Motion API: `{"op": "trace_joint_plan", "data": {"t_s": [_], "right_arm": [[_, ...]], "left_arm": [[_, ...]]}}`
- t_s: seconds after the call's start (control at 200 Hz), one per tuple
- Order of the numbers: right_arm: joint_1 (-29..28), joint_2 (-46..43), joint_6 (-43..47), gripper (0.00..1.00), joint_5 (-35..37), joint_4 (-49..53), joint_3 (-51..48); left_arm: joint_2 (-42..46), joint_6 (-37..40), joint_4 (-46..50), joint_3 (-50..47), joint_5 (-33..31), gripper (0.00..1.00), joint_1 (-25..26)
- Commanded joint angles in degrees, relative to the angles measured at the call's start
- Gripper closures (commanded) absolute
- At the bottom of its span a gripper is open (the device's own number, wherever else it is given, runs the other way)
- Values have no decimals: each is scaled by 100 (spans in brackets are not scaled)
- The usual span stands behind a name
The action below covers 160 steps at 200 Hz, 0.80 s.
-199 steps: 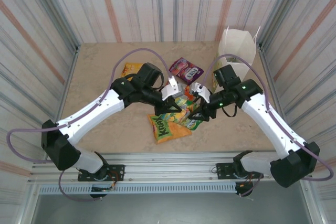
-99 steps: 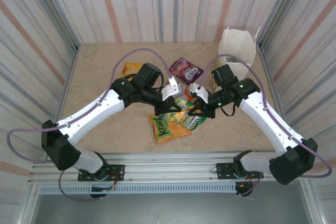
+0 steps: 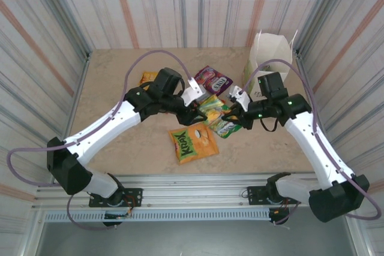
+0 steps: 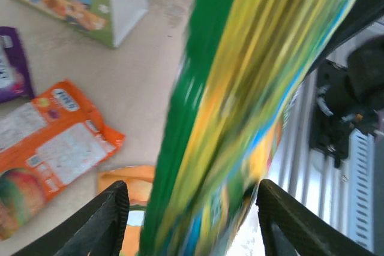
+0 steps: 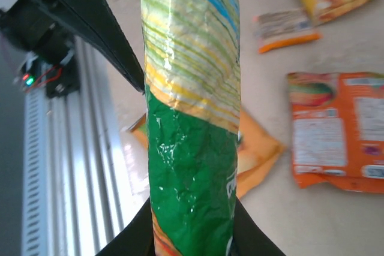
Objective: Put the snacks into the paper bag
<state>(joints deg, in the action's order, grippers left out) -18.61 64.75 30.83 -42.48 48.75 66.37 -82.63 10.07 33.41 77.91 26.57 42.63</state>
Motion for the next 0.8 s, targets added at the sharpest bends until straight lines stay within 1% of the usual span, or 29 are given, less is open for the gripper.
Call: {"op": "trace_joint_plan", "data": {"t_s": [0.0, 0.095, 0.135, 0.296, 0.471, 0.691, 0.797], "right_arm": [[347, -290, -736, 86, 47, -1087, -17], [726, -370, -1289, 86, 126, -1798, 39], [893, -375, -1567, 86, 178, -2140, 80], [1400, -308, -2509, 86, 590, -3372, 351], [1768, 15, -2991, 86, 1172, -4356, 815], [2127, 453, -3556, 87, 1857, -5484, 1151], [2227, 652, -3738, 87, 2150, -5849, 1257]], "left_arm": [[352, -911, -603, -203, -516, 34, -220], [563, -1454, -1098, -544, -740, 33, -438], [618, -1567, -1260, -669, -811, 32, -517], [594, -1827, -1185, -654, -1085, 32, -808], [504, -1903, -1216, -570, -1062, 32, -1022], [233, -1793, -1059, -198, -978, 33, -1067], [142, -1758, -1047, -98, -957, 33, -1097]]}}
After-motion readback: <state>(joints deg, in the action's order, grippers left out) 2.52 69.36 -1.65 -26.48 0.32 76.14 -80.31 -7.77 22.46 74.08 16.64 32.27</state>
